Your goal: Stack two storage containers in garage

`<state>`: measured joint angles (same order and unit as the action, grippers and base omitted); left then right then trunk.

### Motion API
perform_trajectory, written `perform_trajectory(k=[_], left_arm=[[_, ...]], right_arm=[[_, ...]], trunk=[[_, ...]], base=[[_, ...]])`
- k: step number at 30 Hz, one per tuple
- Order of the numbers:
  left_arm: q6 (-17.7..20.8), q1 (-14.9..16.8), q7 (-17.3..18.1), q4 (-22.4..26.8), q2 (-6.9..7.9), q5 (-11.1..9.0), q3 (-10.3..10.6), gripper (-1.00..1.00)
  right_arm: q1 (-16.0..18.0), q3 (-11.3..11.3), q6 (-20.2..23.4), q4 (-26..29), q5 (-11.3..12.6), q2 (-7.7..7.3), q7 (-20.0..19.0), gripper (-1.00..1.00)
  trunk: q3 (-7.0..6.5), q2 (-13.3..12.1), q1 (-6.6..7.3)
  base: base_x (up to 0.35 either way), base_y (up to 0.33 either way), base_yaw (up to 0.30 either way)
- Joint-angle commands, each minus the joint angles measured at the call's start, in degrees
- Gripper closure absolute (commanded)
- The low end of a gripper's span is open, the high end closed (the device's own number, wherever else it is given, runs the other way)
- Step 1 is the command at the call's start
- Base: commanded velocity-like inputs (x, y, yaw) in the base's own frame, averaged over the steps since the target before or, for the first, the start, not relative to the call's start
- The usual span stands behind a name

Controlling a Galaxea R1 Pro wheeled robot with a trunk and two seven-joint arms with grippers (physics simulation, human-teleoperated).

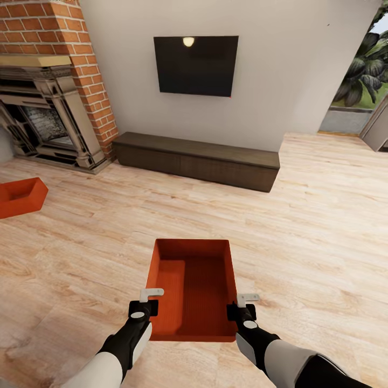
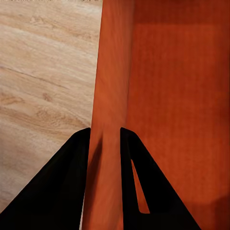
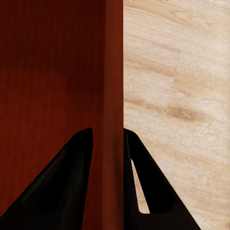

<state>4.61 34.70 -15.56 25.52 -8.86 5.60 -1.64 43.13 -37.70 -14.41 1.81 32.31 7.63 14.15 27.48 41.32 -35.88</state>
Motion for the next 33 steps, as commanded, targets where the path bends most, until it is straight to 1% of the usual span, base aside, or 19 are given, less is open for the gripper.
perform_trajectory(k=[1,7,12,16,33], left_arm=[[0.55,0.02,-0.48,-0.06,-0.01,0.73,-1.91,1.0],[0.57,0.02,-0.45,-0.53,-0.01,0.56,-2.15,1.0],[0.57,0.02,-0.44,-0.63,-0.01,0.55,-3.22,1.0],[0.57,0.02,-0.44,-0.63,-0.01,0.55,-3.61,1.0],[0.57,0.02,-0.44,-0.56,-0.01,0.55,-3.73,1.0]], right_arm=[[0.03,0.87,-0.62,0.17,-0.49,-0.01,-0.08,1.0],[0.03,0.87,-0.62,0.17,-0.49,-0.02,-0.09,1.0],[0.03,0.87,-0.62,0.18,-0.49,-0.04,-0.13,1.0],[0.03,0.87,-0.62,0.19,-0.49,-0.02,-0.15,1.0],[0.03,0.86,-0.62,0.21,-0.49,-0.02,-0.17,1.0]], trunk=[[-0.04,0.05,-0.01],[-0.6,0.05,-0.01],[-1.06,0.05,-0.01],[-1.44,0.05,-0.01],[-3.01,0.05,-0.01]], base=[[0.0,0.0,0.0],[0.0,0.0,0.0],[0.0,0.0,0.0],[0.0,0.0,0.0],[0.0,0.0,0.0]])
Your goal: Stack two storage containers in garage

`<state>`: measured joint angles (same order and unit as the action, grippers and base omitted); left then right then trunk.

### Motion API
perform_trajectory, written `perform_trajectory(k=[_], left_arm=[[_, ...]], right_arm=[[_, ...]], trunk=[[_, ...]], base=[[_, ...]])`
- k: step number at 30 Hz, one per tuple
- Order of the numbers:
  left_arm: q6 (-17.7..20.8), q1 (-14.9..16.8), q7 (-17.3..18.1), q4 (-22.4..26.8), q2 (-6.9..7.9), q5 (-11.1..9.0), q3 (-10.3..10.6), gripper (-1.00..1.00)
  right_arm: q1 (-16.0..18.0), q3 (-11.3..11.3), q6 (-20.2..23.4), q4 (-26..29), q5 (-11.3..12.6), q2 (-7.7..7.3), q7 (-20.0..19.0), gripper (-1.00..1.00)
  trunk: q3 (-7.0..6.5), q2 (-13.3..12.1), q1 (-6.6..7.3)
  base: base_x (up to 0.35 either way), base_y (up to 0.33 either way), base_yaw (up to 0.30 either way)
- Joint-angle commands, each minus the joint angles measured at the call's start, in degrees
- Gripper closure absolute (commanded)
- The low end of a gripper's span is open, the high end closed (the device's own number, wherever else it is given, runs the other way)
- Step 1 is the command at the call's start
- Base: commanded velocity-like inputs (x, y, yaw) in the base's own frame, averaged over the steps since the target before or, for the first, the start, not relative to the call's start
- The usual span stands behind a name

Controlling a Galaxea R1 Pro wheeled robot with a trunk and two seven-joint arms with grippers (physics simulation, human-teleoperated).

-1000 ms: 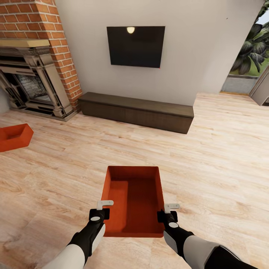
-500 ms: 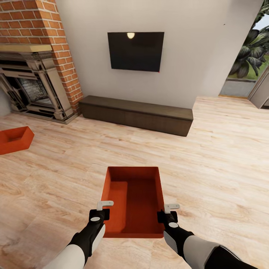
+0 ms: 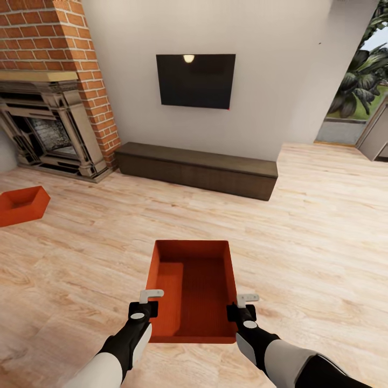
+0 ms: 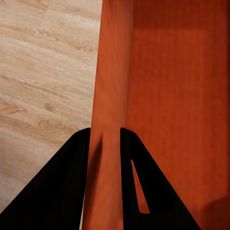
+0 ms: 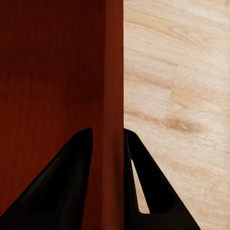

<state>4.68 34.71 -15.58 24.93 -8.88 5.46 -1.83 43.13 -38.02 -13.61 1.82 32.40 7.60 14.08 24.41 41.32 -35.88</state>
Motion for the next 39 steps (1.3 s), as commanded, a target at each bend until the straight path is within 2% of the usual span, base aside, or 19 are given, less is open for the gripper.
perform_trajectory(k=[1,39], left_arm=[[0.51,0.01,-0.42,0.03,0.0,0.69,-3.54,1.0],[0.51,0.01,-0.49,0.57,0.0,0.78,-3.62,1.0]], right_arm=[[0.03,1.18,-1.42,0.2,-0.58,0.0,-0.11,1.0],[0.03,1.19,-1.42,0.18,-0.58,-0.02,-0.07,1.0]], trunk=[[-0.03,0.05,-0.01],[-3.57,0.05,-0.01]], base=[[0.0,0.0,0.0],[0.0,0.0,0.0]])
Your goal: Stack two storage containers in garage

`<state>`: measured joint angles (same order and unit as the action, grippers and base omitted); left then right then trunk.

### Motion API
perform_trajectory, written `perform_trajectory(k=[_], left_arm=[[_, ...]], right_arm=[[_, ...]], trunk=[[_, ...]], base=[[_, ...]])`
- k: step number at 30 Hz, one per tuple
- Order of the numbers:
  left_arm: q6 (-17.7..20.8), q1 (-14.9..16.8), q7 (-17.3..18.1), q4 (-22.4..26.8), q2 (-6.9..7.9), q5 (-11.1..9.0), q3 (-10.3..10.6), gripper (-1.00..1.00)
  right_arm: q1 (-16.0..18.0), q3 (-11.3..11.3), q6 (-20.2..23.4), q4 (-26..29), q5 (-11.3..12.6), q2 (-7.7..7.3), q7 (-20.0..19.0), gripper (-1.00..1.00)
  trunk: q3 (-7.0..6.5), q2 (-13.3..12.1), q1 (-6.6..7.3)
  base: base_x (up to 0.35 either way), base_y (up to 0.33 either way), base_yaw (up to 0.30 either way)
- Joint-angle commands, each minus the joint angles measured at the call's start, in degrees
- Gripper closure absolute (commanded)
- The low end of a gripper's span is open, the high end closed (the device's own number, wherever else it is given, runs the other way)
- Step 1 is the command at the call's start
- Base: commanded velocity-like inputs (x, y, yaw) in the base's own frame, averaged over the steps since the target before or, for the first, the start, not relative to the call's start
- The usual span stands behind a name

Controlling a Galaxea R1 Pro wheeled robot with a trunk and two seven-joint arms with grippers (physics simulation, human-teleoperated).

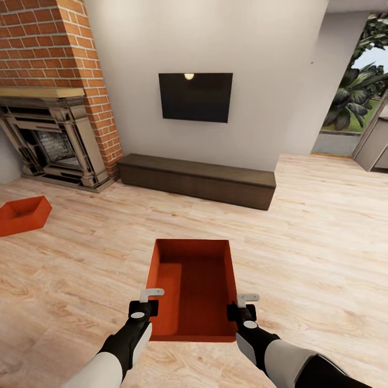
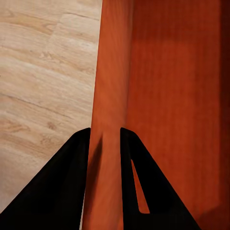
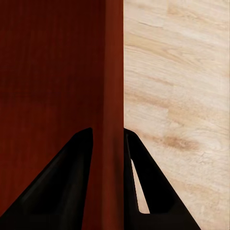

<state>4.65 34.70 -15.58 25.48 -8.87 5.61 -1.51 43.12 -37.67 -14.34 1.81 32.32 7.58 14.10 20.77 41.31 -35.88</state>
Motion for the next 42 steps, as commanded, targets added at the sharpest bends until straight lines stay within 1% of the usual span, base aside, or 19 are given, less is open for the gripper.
perform_trajectory(k=[1,42], left_arm=[[0.54,0.02,-0.5,0.08,0.0,0.64,-3.94,1.0],[0.54,0.02,-0.36,0.41,0.0,0.67,-3.92,1.0]], right_arm=[[0.03,0.84,-0.69,0.19,-0.5,0.01,-0.08,1.0],[0.03,0.83,-0.69,0.21,-0.5,0.04,-0.11,1.0]], trunk=[[-0.03,0.05,-0.01],[-3.84,0.05,-0.01]], base=[[0.0,0.0,0.0],[0.0,0.0,0.0]])
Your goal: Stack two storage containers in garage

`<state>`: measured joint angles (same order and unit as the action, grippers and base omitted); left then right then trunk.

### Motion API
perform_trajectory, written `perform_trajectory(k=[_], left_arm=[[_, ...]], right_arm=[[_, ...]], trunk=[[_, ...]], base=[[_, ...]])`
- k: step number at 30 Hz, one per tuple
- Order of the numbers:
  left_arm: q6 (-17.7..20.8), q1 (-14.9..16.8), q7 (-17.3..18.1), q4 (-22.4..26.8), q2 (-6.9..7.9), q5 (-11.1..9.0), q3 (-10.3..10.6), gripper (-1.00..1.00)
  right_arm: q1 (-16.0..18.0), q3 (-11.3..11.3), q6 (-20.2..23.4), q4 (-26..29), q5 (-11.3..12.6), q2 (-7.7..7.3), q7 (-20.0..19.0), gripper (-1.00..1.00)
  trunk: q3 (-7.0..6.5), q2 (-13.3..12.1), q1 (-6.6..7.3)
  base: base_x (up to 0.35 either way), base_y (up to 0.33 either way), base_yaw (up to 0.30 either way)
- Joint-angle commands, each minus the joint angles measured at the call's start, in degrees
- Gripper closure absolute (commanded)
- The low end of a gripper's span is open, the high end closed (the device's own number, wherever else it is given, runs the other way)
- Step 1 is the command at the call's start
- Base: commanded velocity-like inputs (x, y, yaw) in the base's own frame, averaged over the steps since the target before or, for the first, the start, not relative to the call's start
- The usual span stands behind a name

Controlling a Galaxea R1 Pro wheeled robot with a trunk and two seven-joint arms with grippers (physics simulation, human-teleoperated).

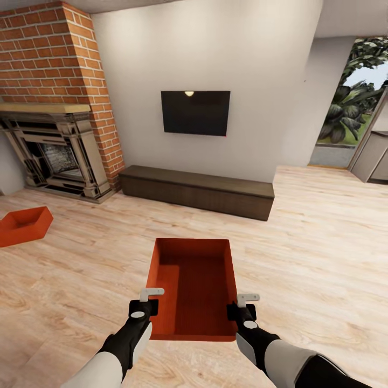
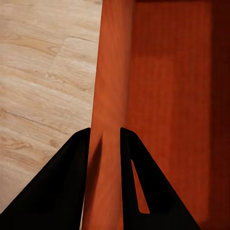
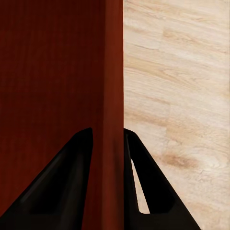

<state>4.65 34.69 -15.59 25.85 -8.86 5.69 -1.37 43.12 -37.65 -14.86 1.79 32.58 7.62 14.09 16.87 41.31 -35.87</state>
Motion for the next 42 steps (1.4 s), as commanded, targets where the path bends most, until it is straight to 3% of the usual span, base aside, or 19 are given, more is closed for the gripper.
perform_trajectory(k=[1,42], left_arm=[[0.54,0.03,-0.35,0.05,-0.02,0.61,-4.06,1.0],[0.54,0.03,-0.37,0.09,-0.03,0.55,-4.08,1.0]], right_arm=[[0.04,0.81,-0.17,0.23,-0.77,0.01,-0.1,1.0],[0.04,0.76,-0.17,0.23,-0.81,0.02,-0.11,1.0]], trunk=[[-0.03,0.06,-0.01],[-3.84,0.06,-0.01]], base=[[0.0,0.0,0.0],[0.0,0.0,0.0]])
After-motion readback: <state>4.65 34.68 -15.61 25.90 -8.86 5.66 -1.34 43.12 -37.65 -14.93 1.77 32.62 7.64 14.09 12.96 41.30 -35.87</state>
